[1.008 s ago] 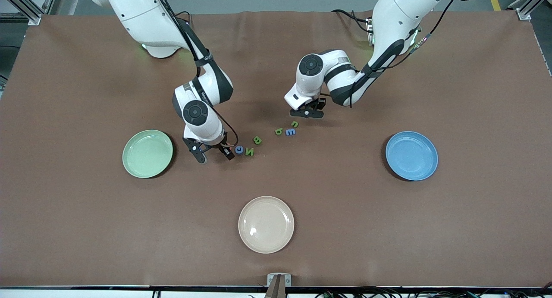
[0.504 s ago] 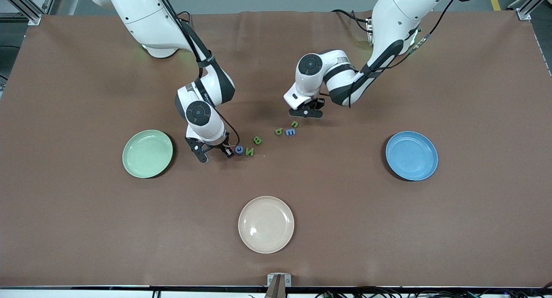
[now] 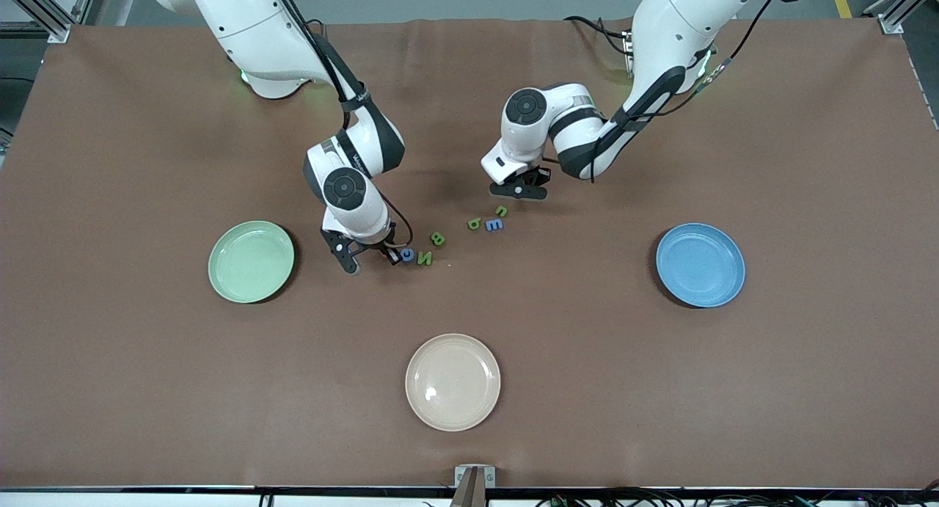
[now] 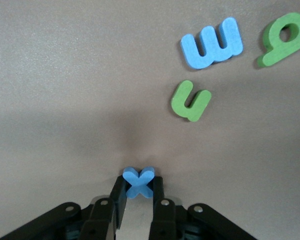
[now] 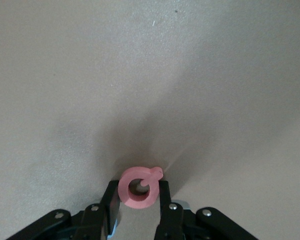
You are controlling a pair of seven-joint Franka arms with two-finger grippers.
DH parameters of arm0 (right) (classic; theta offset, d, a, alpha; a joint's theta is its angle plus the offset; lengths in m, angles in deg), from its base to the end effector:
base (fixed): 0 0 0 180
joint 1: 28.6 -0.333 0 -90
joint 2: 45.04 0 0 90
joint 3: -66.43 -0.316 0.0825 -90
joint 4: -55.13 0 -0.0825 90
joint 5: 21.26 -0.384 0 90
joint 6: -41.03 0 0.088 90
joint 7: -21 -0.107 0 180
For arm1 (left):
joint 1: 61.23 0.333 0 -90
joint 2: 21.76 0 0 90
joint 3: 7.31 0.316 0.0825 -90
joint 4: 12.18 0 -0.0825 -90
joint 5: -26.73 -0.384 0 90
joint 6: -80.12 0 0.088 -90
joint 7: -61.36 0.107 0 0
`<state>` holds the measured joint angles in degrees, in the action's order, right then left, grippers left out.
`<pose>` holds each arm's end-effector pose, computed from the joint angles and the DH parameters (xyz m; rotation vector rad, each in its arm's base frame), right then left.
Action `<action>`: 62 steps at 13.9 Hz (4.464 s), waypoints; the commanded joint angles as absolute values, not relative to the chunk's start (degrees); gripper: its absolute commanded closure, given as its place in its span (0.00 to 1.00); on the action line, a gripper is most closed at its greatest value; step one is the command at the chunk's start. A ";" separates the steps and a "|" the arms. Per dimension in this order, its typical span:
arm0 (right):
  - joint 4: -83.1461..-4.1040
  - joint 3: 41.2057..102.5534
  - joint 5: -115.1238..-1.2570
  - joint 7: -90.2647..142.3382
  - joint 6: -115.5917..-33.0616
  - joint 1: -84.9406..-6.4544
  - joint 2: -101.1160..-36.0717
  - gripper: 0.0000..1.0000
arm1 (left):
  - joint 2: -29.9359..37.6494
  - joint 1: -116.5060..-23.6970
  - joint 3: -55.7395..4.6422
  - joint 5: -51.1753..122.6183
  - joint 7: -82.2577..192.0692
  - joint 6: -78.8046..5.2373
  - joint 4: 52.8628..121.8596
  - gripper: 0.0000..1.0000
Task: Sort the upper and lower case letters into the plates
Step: 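Carry the x to the blue plate while the right gripper drops Q on green, then release the x into the blue plate while the right gripper grasps the blue C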
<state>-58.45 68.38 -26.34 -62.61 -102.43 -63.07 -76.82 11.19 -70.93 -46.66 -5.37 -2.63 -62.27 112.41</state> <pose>0.5121 0.3262 0.1795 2.7780 -1.4445 -0.0714 0.3461 -0.4222 0.1735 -3.1017 0.2201 0.1061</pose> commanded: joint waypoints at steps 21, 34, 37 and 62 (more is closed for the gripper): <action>-75.47 69.51 -26.27 -11.34 -99.24 -34.49 -62.97 0.86 | 1.17 -31.98 -65.58 -6.49 35.23 -36.25 103.92 0.92; -70.03 69.07 -26.79 -26.15 -95.46 -42.82 -62.97 0.00 | 4.60 -14.48 -65.06 -9.46 53.09 -46.08 109.10 0.91; -66.17 68.98 -26.97 -38.19 -95.90 -49.32 -64.63 0.00 | 6.44 -10.97 -65.06 -12.99 53.18 -48.02 110.78 0.91; -51.13 69.15 -26.79 -70.84 -99.68 -65.95 -81.60 0.12 | 13.39 -10.43 -60.57 -23.28 48.53 -54.53 114.91 0.83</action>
